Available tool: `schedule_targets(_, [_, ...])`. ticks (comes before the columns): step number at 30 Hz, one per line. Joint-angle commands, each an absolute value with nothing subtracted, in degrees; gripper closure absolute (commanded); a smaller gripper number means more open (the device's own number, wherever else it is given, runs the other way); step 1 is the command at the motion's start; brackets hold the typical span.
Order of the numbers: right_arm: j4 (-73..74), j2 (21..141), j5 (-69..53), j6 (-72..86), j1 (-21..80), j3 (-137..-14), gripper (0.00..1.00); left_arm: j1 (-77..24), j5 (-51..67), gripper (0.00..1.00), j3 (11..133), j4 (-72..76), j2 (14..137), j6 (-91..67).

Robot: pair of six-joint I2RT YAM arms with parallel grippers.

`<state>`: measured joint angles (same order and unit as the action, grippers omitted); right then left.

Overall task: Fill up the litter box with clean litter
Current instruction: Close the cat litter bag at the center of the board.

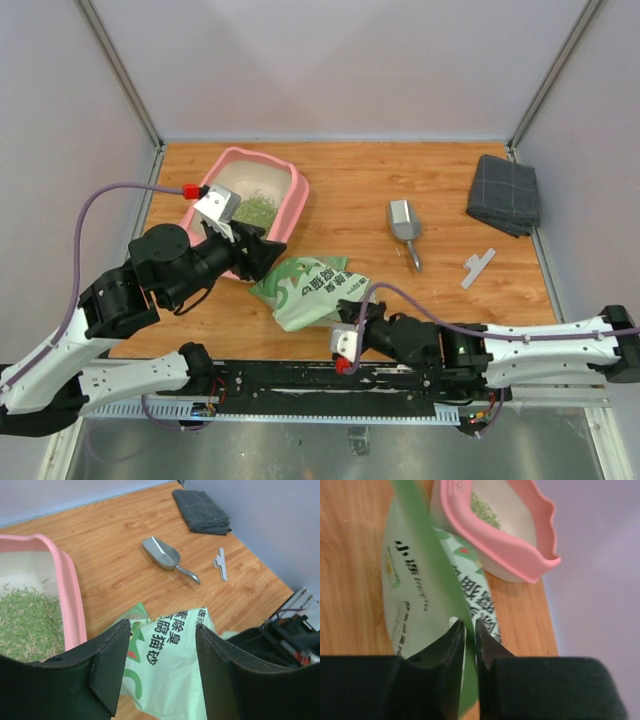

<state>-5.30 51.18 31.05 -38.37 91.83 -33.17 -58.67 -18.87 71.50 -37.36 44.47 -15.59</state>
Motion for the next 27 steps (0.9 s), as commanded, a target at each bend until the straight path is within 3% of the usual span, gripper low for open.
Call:
schedule_targets(1, [-1.86, 44.46, 18.34, -31.06, 84.25, -35.13, 0.97, -58.53, -12.69, 0.41, 71.56, -36.88, 43.92, -9.79])
schedule_targets(7, [0.02, 44.03, 16.34, -28.44, 81.82, -34.12, 0.99, -58.48, -1.78, 0.41, 70.58, -39.59, 45.07, -2.26])
schedule_targets(17, [1.22, 44.54, 19.75, -21.83, 77.93, -40.98, 0.99, -58.62, 18.44, 0.31, 68.25, -39.73, 52.33, 6.98])
schedule_targets(27, [5.07, 47.9, 17.0, -16.53, 73.73, -47.84, 0.99, -59.18, 13.96, 0.29, 67.81, -38.92, 56.57, 7.65])
